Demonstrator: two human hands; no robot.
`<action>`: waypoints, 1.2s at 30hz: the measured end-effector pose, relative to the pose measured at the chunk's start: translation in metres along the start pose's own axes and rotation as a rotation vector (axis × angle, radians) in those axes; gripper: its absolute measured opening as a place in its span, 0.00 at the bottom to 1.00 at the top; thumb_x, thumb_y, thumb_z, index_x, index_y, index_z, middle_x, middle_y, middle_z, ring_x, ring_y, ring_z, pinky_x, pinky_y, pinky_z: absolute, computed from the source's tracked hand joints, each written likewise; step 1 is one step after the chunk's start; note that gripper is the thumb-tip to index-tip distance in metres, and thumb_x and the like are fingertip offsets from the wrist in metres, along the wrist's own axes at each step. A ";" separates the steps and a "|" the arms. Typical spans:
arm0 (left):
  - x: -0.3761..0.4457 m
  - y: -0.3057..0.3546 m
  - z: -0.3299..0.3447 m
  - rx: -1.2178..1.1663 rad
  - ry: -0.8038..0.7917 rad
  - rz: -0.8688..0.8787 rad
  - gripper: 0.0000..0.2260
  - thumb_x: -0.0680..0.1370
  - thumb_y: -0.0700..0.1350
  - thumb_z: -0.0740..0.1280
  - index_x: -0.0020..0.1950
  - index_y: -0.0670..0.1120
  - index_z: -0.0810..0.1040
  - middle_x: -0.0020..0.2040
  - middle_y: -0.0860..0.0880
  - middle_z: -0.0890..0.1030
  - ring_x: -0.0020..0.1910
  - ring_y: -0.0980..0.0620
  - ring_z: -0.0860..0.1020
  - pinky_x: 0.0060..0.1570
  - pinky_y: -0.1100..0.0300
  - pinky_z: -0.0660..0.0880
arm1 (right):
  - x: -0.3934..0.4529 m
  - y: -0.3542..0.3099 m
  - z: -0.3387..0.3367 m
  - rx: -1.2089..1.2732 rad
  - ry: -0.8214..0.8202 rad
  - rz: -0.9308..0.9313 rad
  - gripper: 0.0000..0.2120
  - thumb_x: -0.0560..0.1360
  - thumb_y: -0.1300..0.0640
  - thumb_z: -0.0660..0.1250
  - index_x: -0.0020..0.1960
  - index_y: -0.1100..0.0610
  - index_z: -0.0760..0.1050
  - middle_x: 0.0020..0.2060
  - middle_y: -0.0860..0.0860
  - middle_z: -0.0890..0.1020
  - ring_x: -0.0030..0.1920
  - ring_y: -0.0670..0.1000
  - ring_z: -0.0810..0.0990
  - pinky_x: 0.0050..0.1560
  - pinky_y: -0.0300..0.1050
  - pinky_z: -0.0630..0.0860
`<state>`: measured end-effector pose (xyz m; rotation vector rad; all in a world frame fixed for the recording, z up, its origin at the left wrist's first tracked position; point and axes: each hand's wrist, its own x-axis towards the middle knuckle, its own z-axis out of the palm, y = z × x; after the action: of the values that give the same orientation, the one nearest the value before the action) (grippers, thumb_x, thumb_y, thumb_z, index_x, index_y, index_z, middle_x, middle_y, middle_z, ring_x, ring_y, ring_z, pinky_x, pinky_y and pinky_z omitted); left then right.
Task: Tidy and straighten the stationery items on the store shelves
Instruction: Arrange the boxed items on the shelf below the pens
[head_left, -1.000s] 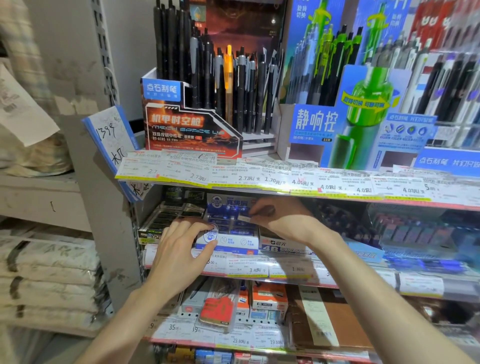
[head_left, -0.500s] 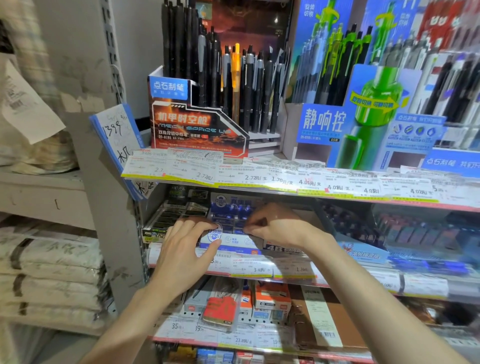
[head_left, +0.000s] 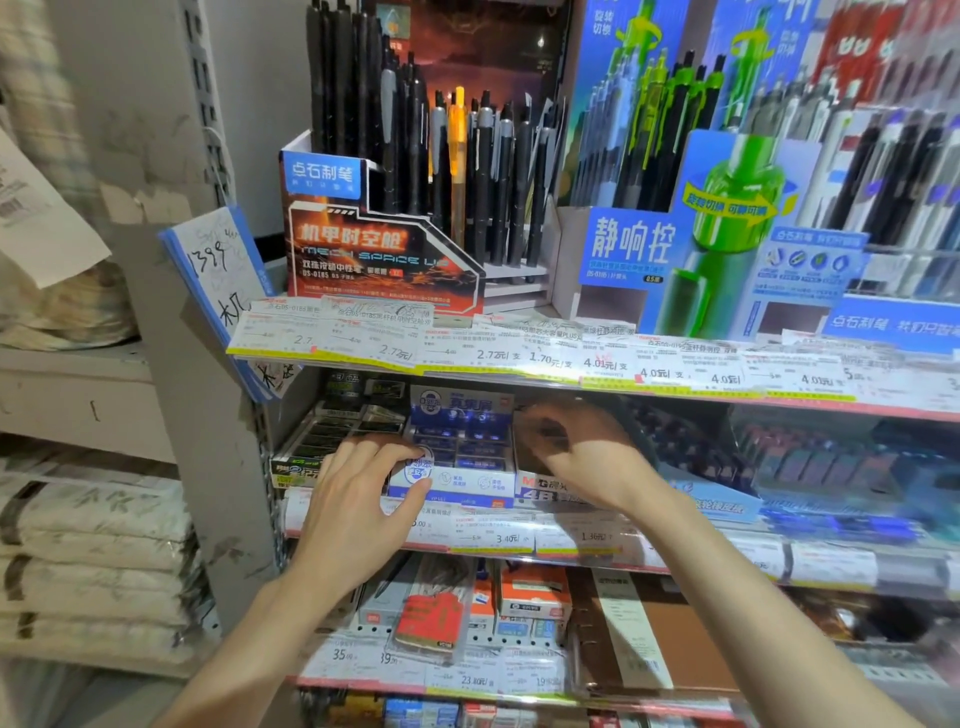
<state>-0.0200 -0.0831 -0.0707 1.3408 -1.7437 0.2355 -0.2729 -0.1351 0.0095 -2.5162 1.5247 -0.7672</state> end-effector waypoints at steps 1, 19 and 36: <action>0.000 0.000 0.000 0.001 0.002 0.002 0.15 0.75 0.57 0.62 0.55 0.51 0.79 0.45 0.59 0.72 0.47 0.56 0.68 0.47 0.60 0.63 | 0.001 0.009 -0.005 -0.045 -0.010 0.051 0.13 0.78 0.49 0.66 0.62 0.47 0.79 0.58 0.46 0.82 0.56 0.50 0.81 0.57 0.43 0.77; 0.001 0.000 0.000 0.026 -0.018 -0.015 0.17 0.75 0.59 0.61 0.55 0.51 0.80 0.46 0.55 0.77 0.47 0.53 0.70 0.47 0.61 0.62 | 0.015 0.028 -0.008 -0.243 -0.165 0.146 0.17 0.76 0.60 0.64 0.61 0.47 0.80 0.61 0.49 0.81 0.60 0.54 0.79 0.61 0.48 0.76; 0.003 -0.001 -0.002 0.070 -0.046 -0.051 0.17 0.74 0.61 0.61 0.55 0.54 0.80 0.43 0.56 0.76 0.47 0.51 0.72 0.46 0.58 0.66 | 0.035 -0.026 0.014 -0.093 -0.125 -0.077 0.06 0.78 0.52 0.66 0.53 0.48 0.80 0.50 0.46 0.83 0.48 0.49 0.80 0.48 0.44 0.76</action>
<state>-0.0180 -0.0846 -0.0675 1.4494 -1.7509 0.2413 -0.2324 -0.1550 0.0186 -2.6477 1.4637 -0.5474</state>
